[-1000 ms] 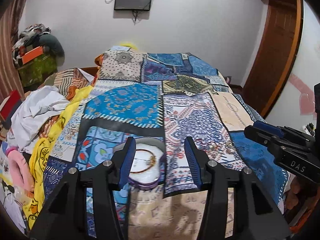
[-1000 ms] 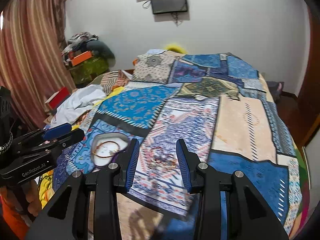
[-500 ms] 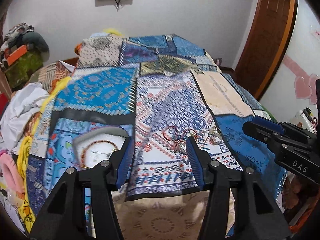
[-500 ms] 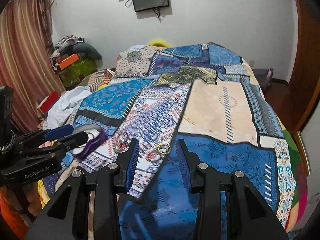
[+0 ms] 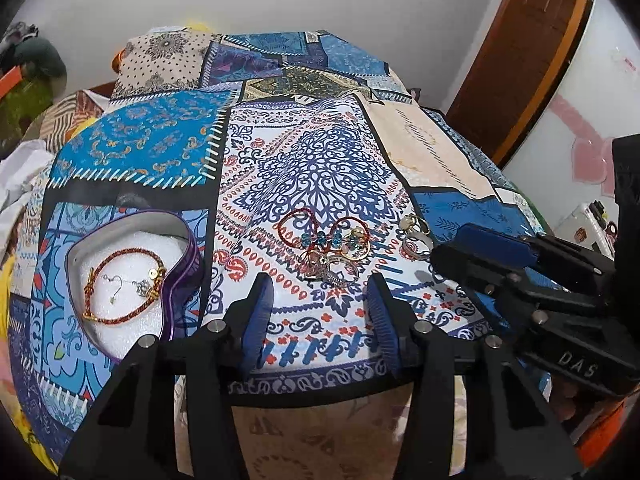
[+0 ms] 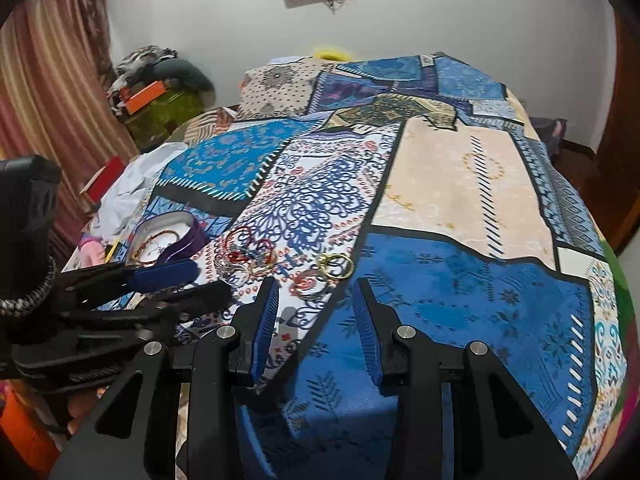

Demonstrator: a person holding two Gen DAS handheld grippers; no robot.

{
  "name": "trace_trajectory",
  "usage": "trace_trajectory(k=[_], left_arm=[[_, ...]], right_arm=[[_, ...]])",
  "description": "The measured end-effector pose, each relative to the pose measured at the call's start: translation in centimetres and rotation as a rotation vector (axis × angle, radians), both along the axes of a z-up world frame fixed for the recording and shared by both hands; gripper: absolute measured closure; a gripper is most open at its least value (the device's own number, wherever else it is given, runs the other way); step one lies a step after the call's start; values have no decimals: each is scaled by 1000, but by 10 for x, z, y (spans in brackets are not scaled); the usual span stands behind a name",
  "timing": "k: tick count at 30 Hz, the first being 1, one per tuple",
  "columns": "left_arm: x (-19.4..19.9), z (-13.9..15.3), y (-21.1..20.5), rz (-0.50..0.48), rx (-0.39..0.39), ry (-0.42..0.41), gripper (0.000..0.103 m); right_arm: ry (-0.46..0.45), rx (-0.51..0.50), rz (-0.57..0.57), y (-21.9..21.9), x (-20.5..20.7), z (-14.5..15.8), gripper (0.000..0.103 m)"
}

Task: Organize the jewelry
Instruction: 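Move the left gripper back to the pile and grasp a silver ring, then lift the silver ring with the left gripper and carry it to the tin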

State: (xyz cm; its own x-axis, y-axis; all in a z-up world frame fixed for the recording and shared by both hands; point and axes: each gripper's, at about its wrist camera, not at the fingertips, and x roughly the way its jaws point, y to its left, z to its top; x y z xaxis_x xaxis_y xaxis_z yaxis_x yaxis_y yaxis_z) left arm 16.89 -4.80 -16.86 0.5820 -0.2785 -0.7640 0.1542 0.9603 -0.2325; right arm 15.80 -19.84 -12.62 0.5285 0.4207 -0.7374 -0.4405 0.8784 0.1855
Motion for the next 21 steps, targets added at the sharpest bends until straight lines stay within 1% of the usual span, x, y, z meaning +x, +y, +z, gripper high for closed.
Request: trace_trajectory(k=[5,9,12,14,15,16,17,19,21], left_arm=[[6,-5,-2,-16,-26,8,56],[7,-8,-2,-23,-21,4,57],[7,-9,-3,-22,2,-3,61],[7,-10,-3,-20,15,-8,69],[8,-10,-2,-17,18,-9,71],[8,-10,0,-15,17,-8,74],[8,-11,1,-13,12,-7,75],[9,-11,3,-14,2,-7,75],[8,-11,2,-15,9,-11,75]], right_arm=[[16,-10,28,6,2,-8,68],[17,-5,38,7,5,-10,69],[17,-16,54,10,6,-14,72],[11,-26,63,12,6,-16,74],[7,-34,67,13,7,-17,75],[4,-38,69,13,7,-17,79],[3,-39,71,14,7,-17,84],[3,-31,75,13,8,-18,84],[-2,-31,74,14,7,-18,84]])
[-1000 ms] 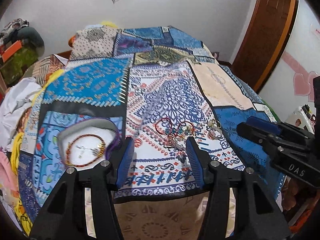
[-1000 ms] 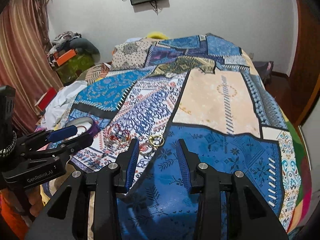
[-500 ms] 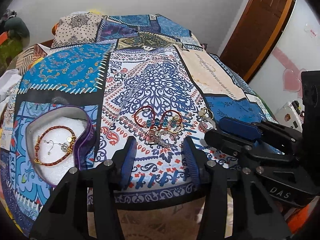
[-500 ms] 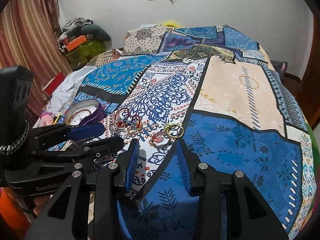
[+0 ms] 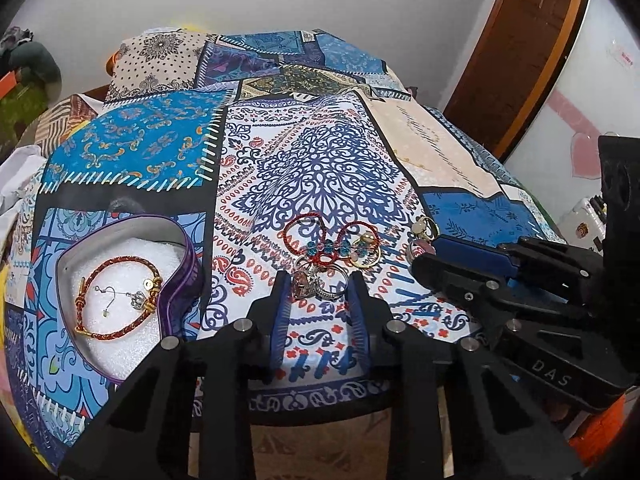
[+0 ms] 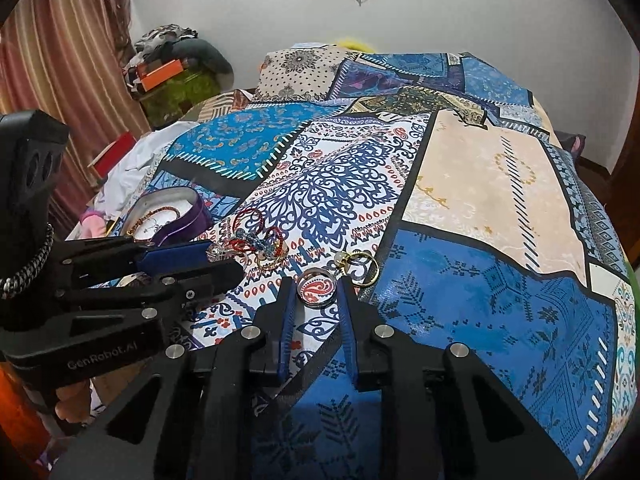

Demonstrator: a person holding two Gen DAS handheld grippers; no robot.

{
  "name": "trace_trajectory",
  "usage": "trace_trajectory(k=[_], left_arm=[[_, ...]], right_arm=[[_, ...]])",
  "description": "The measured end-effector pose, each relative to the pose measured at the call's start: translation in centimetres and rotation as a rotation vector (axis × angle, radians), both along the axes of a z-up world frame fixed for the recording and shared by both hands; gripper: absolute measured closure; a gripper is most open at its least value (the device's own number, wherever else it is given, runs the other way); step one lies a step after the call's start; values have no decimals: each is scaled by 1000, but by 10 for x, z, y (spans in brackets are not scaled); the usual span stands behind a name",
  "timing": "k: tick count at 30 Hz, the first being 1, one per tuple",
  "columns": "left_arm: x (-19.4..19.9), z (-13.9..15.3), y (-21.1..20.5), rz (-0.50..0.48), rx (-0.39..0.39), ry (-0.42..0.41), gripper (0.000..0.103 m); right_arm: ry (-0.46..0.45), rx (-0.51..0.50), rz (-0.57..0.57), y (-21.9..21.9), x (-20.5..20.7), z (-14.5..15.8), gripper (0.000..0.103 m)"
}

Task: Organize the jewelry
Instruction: 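Lift the silver ring with the left gripper and carry it to the tin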

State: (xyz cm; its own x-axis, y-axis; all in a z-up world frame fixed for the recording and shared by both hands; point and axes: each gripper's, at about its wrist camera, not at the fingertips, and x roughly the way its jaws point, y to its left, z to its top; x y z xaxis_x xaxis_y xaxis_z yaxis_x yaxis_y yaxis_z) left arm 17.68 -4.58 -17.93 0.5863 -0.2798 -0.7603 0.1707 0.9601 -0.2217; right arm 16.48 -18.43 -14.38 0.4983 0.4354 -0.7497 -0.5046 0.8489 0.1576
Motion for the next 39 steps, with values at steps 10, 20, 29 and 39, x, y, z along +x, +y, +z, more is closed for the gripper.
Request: trace_trajectory(k=[10,20,29,39], left_arm=[[-8,12,-4,7,-2,-9,75],[-32,40,0,22,1,-77,75],[-52,69,19,64,4,-159,75],[-73,97,55,140,16,-256,75]], right_arm=[[-1,17,-22,-6,-4,10,84],[-58,32,-43,-8,-17,37,84],[-123,37,-46,2,-33,62,84],[-197,60,-26,25,-46,89,84]])
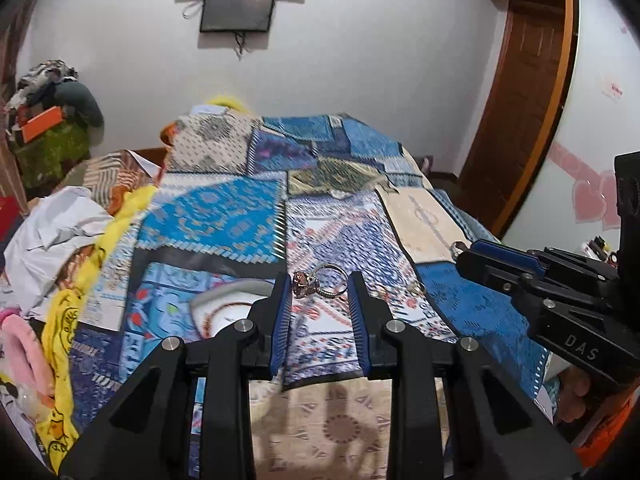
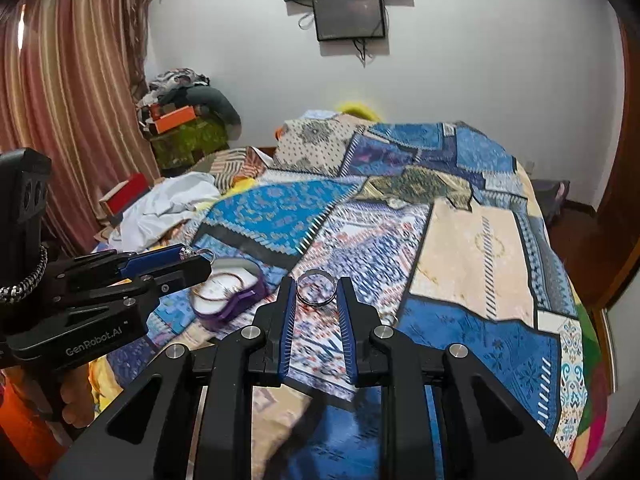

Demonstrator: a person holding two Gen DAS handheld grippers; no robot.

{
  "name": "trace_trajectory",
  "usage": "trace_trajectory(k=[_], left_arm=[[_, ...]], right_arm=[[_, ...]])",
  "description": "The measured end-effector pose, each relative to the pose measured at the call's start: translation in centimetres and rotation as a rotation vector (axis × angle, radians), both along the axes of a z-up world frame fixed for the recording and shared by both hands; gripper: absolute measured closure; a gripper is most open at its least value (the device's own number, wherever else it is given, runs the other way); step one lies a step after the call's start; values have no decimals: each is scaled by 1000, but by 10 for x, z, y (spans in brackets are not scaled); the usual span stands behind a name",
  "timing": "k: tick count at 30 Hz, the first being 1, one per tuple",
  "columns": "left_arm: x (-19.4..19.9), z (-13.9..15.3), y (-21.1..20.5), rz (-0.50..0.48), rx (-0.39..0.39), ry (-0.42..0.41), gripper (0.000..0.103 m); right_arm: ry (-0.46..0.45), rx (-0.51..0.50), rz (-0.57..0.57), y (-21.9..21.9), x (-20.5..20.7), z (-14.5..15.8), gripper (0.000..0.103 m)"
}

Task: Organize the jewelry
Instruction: 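Lift the silver ring with the left gripper and carry it to the tin, then lower the ring into the heart tin and open the left gripper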

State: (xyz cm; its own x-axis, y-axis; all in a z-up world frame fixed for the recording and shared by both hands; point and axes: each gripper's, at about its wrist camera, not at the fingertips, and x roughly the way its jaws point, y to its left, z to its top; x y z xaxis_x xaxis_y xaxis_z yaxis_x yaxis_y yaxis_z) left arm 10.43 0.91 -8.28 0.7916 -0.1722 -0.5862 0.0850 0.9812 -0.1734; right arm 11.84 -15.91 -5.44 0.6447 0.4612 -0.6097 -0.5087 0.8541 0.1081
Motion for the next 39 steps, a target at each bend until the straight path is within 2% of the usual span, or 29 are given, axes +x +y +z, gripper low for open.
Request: trace_trajectory(k=[5,12,21,28,39], left_arm=[[-8,6,21,41,-1,-34,75],[-10,3,49,100,5,-45,75],[-3,-24,80,151,-17,17,75],[13,-52,86,141,-49,81,75],[42,-77,82,72,-50,117,75]], right_arm=[[-27,2,31,19,-3,9,84],[-23,-5,85,45,0,5,84],[23,-31,149,75,9,-15,84],[76,-55,163,90,25,-34,84],[132,-70,179,113,50,-56,84]])
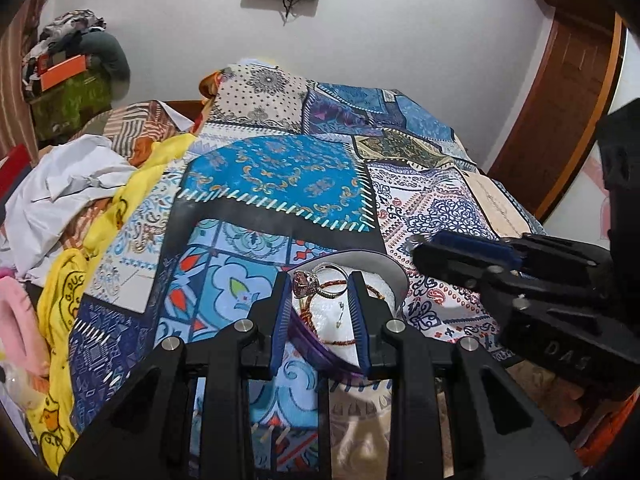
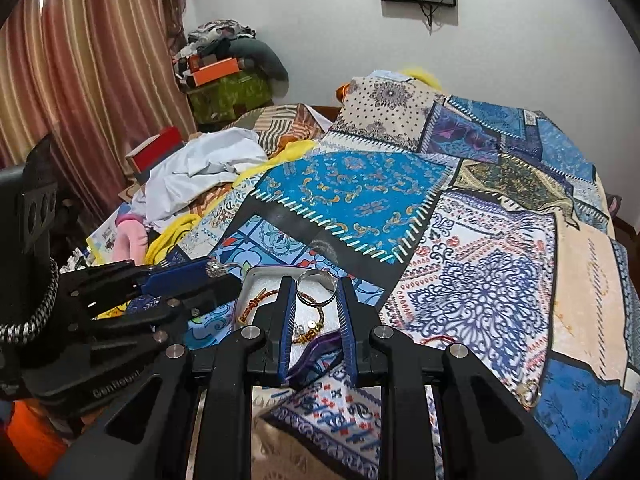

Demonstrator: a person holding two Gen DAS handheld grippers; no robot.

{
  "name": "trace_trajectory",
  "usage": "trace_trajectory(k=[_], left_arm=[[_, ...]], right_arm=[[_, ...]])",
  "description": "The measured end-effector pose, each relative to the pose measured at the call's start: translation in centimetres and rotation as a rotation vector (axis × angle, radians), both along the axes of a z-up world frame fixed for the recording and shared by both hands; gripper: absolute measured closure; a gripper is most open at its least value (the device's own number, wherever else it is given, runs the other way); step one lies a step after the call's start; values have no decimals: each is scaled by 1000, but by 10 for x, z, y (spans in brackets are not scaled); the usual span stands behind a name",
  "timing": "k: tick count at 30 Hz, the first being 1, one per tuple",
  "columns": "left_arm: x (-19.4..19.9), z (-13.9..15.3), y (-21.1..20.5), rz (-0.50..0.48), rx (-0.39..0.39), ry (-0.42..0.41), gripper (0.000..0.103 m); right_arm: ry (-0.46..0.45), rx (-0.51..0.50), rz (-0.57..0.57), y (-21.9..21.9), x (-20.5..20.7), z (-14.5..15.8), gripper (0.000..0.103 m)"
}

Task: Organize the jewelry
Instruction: 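Lower the ring into the heart tin and open the left gripper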

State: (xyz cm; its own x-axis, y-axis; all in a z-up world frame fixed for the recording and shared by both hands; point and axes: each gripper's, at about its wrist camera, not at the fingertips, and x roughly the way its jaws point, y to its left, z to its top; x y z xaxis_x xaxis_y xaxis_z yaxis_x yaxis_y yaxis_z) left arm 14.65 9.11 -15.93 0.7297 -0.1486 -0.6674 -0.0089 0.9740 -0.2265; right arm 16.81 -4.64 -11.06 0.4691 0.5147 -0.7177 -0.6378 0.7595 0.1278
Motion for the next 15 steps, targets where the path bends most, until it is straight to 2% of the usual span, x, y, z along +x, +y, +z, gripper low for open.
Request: trace_trajectory(k=[15], left_arm=[[19,-15,5,-38,-17,20,75]], right_arm=[[89,-24,-8,12,17,-22,84]])
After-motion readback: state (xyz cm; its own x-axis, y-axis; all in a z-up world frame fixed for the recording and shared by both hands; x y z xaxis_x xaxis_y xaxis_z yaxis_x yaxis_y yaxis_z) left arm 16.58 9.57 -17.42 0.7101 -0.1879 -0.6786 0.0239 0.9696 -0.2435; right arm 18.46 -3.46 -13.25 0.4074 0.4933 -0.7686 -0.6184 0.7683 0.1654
